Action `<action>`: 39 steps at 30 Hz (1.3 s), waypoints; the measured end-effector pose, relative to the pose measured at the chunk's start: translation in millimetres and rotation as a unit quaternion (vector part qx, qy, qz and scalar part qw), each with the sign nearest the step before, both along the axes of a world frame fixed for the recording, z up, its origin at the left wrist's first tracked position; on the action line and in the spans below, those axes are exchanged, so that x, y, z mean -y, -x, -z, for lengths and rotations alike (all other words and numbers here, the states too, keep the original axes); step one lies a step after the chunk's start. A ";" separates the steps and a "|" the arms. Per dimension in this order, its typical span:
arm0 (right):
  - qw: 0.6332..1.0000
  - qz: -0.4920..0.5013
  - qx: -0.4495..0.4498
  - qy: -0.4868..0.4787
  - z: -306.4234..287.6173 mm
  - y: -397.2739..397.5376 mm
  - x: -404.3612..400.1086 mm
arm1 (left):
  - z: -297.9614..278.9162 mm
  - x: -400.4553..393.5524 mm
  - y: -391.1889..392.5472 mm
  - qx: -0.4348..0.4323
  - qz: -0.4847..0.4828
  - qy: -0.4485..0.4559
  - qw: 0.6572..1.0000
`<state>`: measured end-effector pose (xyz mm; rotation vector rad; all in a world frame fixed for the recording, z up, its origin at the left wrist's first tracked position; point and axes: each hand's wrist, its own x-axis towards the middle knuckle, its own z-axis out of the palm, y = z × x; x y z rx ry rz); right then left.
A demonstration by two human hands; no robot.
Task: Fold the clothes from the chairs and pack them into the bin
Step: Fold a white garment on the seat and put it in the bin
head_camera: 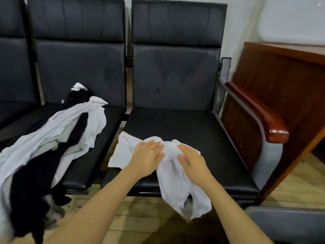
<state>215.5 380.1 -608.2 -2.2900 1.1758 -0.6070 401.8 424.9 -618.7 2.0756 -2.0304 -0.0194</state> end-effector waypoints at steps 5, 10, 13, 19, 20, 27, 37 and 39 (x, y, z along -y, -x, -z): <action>0.972 -0.061 -0.223 -0.034 42.6 -10.2 11.3 | 31.9 -6.8 -21.0 -0.002 -0.040 -0.088 0.995; 0.968 -0.031 -0.248 -0.002 51.7 -12.8 40.7 | 33.2 0.0 -38.0 -0.032 -0.044 -0.113 0.992; 0.972 -0.016 -0.235 -0.006 49.4 -18.8 42.3 | 31.7 2.6 -39.8 -0.068 -0.045 -0.048 0.995; 0.988 0.002 -0.051 0.144 37.3 -46.6 9.5 | 19.3 -4.7 -32.6 -0.110 -0.004 0.140 0.984; 0.990 -0.009 -0.025 0.141 34.9 -50.6 2.8 | 17.6 -6.7 -32.9 -0.095 0.012 0.141 0.985; 0.992 -0.018 -0.020 0.124 48.1 -53.9 -14.2 | 34.7 -17.8 -47.8 -0.079 0.051 0.011 0.995; 0.976 0.029 0.216 -0.006 13.0 -21.1 7.1 | 27.1 -3.3 -21.7 -0.218 0.053 0.107 0.969; 0.962 0.059 0.266 -0.035 8.2 -14.8 9.2 | 23.2 4.5 -9.6 -0.267 0.036 0.140 0.953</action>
